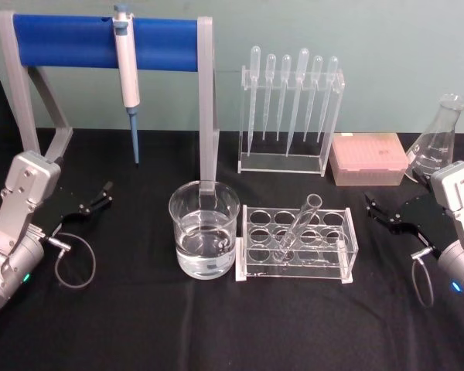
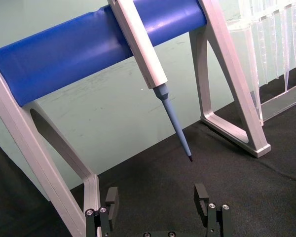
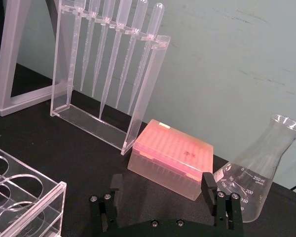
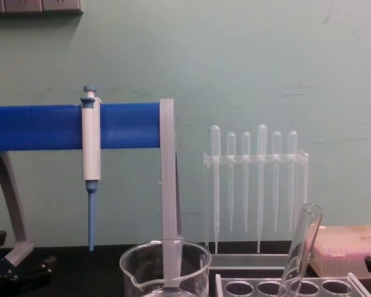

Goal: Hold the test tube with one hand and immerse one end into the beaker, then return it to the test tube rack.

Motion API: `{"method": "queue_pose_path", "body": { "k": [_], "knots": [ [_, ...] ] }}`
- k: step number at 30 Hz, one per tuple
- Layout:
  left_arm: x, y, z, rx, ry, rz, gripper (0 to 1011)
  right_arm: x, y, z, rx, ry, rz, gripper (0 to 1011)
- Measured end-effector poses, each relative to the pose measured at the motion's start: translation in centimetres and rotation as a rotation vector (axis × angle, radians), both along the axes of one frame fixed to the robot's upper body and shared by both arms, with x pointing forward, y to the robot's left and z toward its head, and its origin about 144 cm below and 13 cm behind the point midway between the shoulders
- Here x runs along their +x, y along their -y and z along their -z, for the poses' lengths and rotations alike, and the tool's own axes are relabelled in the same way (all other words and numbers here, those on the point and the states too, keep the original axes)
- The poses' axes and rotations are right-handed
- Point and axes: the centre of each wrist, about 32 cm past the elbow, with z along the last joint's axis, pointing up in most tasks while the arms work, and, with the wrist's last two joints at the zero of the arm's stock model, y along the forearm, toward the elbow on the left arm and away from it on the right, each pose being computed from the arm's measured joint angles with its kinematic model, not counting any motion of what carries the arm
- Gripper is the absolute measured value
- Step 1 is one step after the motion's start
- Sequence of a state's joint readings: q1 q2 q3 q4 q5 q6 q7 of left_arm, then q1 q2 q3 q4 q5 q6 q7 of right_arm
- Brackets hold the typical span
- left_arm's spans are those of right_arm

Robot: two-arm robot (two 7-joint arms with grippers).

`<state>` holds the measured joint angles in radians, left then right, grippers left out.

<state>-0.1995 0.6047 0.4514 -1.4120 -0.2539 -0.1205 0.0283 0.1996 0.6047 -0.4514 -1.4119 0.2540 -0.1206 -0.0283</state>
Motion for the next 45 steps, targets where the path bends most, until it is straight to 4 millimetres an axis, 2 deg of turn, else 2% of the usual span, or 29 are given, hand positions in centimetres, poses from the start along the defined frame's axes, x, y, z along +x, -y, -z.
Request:
{"method": "queue_pose_path", "body": {
  "k": [41,45],
  "knots": [
    [0.00,0.00,0.00,0.000,0.000,0.000,1000,0.00,0.00,0.00,0.000,0.000,0.000,1004],
    [0.00,0.00,0.00,0.000,0.000,0.000,1000,-0.11,0.04,-0.62,0.011,0.018,-0.018,1004]
  ]
}}
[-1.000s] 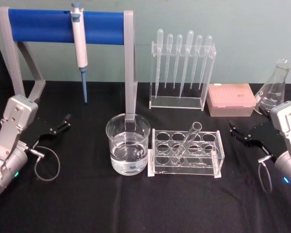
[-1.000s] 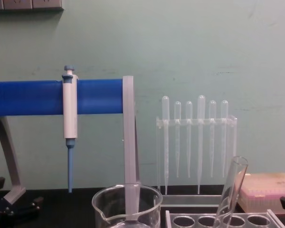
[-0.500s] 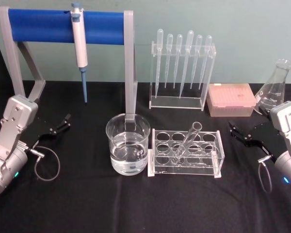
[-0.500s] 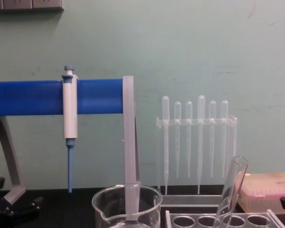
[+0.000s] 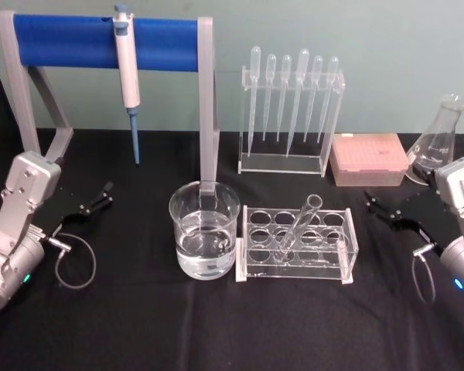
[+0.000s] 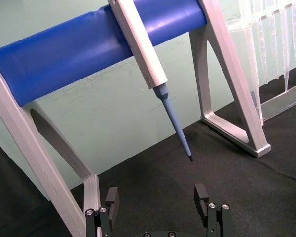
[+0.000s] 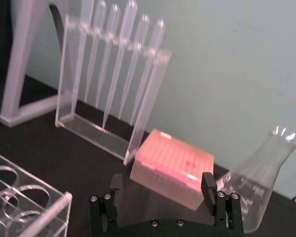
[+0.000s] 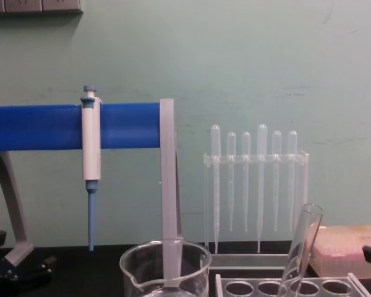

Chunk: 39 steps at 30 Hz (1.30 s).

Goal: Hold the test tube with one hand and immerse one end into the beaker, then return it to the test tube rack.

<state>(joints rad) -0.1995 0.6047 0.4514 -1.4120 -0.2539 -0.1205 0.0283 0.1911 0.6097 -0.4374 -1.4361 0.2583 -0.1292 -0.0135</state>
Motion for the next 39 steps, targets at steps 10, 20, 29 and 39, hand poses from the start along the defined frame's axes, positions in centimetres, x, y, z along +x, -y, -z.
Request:
{"method": "queue_pose_path", "body": {
  "k": [10,20,29,39],
  "knots": [
    [0.0,0.0,0.0,0.000,0.000,0.000,1000,-1.0,0.3,-2.9,0.038,0.072,-0.043,1004],
    [0.0,0.0,0.0,0.000,0.000,0.000,1000,-2.8,2.3,-5.6,0.111,0.058,-0.131,1004],
    [0.0,0.0,0.0,0.000,0.000,0.000,1000,-4.5,4.4,-6.2,0.135,-0.031,-0.290,1004],
    [0.0,0.0,0.0,0.000,0.000,0.000,1000,-4.9,5.4,-5.5,0.129,-0.102,-0.494,1004]
  ]
}}
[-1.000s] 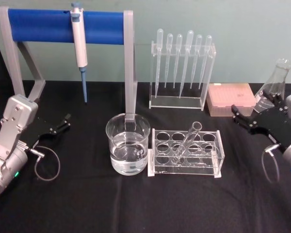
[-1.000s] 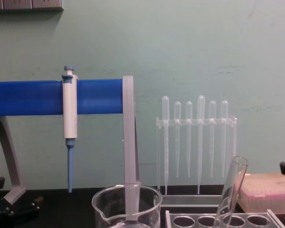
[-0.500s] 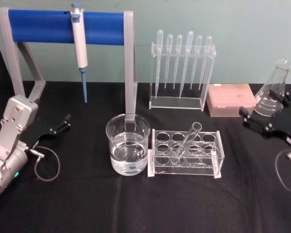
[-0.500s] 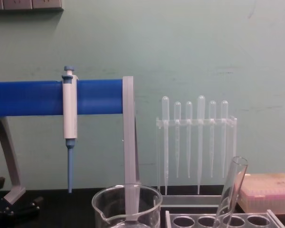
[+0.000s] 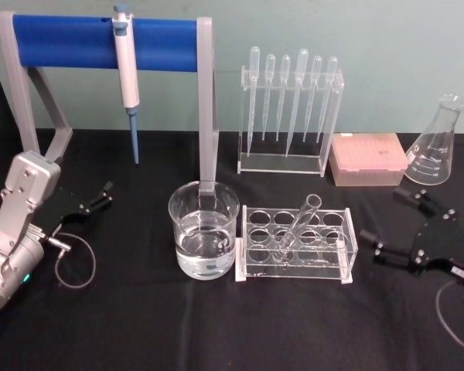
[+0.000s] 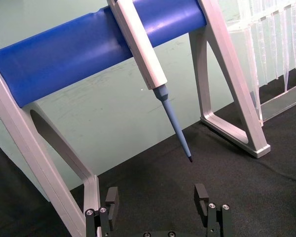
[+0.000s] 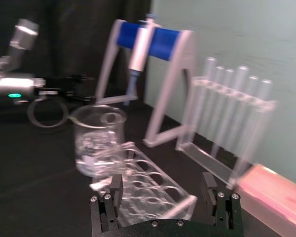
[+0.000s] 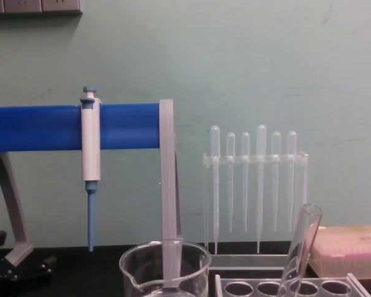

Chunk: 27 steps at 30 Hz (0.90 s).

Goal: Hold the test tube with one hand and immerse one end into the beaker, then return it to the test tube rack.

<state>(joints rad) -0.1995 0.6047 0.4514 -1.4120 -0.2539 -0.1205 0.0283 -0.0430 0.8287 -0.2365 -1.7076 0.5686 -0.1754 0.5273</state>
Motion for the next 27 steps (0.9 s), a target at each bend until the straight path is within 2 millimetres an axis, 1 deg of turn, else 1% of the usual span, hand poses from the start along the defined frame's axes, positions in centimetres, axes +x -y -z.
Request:
{"method": "queue_pose_path", "body": {
  "k": [4,11,16,17,19,27],
  "knots": [
    [0.0,0.0,0.0,0.000,0.000,0.000,1000,0.6,-0.3,0.5,0.002,0.000,-0.107,1004],
    [0.0,0.0,0.0,0.000,0.000,0.000,1000,2.1,-1.0,1.3,0.033,-0.019,-0.216,1004],
    [0.0,0.0,0.0,0.000,0.000,0.000,1000,3.6,-1.6,1.8,0.080,-0.053,-0.264,1004],
    [0.0,0.0,0.0,0.000,0.000,0.000,1000,3.6,-1.6,1.8,0.080,-0.053,-0.264,1004],
    [0.0,0.0,0.0,0.000,0.000,0.000,1000,4.5,-1.9,2.0,0.103,-0.074,-0.282,1004],
    [0.0,0.0,0.0,0.000,0.000,0.000,1000,5.9,-3.2,1.9,0.112,-0.092,-0.311,1004]
  ]
}}
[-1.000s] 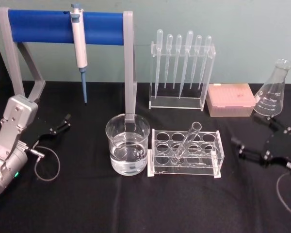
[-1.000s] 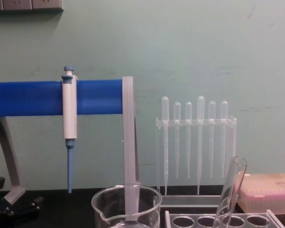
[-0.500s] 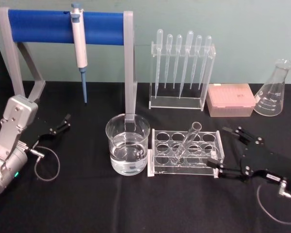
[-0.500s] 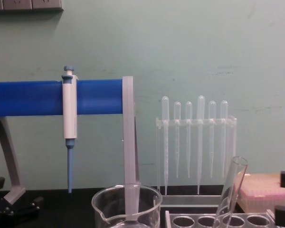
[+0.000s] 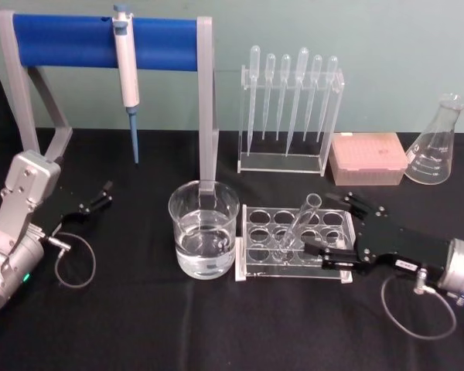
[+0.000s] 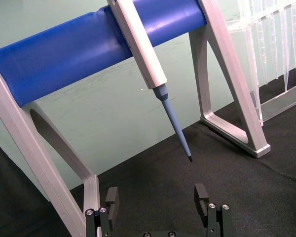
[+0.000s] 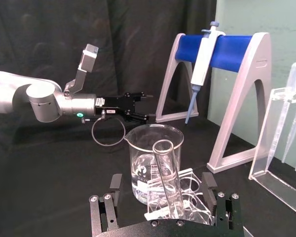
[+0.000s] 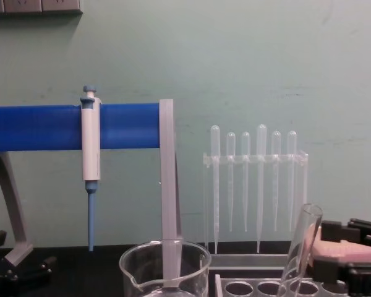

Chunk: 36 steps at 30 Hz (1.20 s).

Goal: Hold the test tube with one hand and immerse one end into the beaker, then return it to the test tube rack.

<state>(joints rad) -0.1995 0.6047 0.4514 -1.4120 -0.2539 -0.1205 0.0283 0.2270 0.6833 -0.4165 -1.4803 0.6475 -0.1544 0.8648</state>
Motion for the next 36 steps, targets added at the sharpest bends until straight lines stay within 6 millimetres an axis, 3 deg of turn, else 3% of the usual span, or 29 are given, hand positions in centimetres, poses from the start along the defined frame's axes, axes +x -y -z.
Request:
{"method": "queue_pose_path", "body": {
  "k": [12,23,28,36],
  "knots": [
    [0.0,0.0,0.0,0.000,0.000,0.000,1000,2.0,-1.9,-0.2,-0.022,0.030,-0.005,1004],
    [0.0,0.0,0.0,0.000,0.000,0.000,1000,1.8,-1.7,-0.2,-0.023,0.029,-0.003,997],
    [0.0,0.0,0.0,0.000,0.000,0.000,1000,1.7,-1.6,-0.2,-0.022,0.029,-0.003,909],
    [0.0,0.0,0.0,0.000,0.000,0.000,1000,1.7,-1.6,-0.2,-0.022,0.028,-0.002,682]
  ]
}}
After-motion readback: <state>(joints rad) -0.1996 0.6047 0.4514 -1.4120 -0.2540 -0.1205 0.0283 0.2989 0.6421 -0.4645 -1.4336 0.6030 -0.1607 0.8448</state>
